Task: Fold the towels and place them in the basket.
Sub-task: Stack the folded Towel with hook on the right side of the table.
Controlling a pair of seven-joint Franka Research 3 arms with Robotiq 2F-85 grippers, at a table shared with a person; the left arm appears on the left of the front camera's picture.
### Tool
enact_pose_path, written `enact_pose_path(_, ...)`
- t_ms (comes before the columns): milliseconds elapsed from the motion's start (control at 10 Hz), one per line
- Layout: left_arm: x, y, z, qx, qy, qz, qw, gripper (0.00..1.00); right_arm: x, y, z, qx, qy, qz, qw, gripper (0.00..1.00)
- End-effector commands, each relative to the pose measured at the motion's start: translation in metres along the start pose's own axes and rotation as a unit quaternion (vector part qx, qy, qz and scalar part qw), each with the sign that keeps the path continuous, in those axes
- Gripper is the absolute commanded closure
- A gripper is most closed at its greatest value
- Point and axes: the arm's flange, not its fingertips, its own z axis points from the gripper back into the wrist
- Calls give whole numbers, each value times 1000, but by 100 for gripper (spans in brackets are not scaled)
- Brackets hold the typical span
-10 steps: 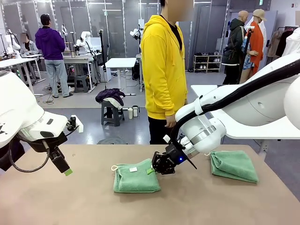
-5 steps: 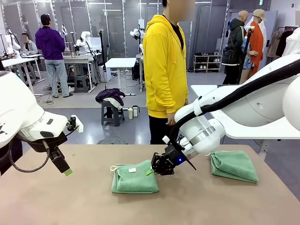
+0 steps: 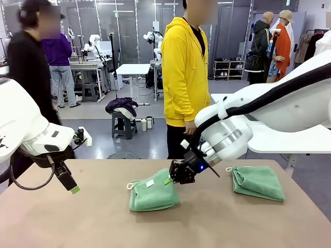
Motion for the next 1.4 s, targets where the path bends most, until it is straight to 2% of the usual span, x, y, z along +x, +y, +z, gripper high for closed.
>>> enact_pose_path(0, 1, -2, -1, 3, 3, 7, 1000, 0, -15, 22, 40, -44, -10, 30, 999, 94)
enact_pose_path(100, 1, -2, -1, 3, 3, 7, 1000, 0, -19, 32, 56, -81, -6, 42, 996, 94)
enact_pose_path(300, 1, -2, -1, 3, 3, 7, 1000, 0, -20, 53, 98, -93, -16, 43, 995, 94)
enact_pose_path(500, 1, -2, -1, 3, 3, 7, 1000, 0, -24, 66, 133, -136, -26, 50, 989, 94)
enact_pose_path(700, 1, -2, -1, 3, 3, 7, 1000, 0, -21, 73, 174, -133, -26, 45, 990, 94)
enact_pose_path(1000, 1, -2, -1, 3, 3, 7, 1000, 0, -14, 58, 240, -140, -13, 74, 987, 94)
enact_pose_path(1200, 1, -2, -1, 3, 3, 7, 1000, 0, -8, 40, 274, -167, -24, 87, 982, 94)
enact_pose_path(1300, 1, -2, -1, 3, 3, 7, 1000, 0, -4, 32, 291, -149, -29, 91, 984, 94)
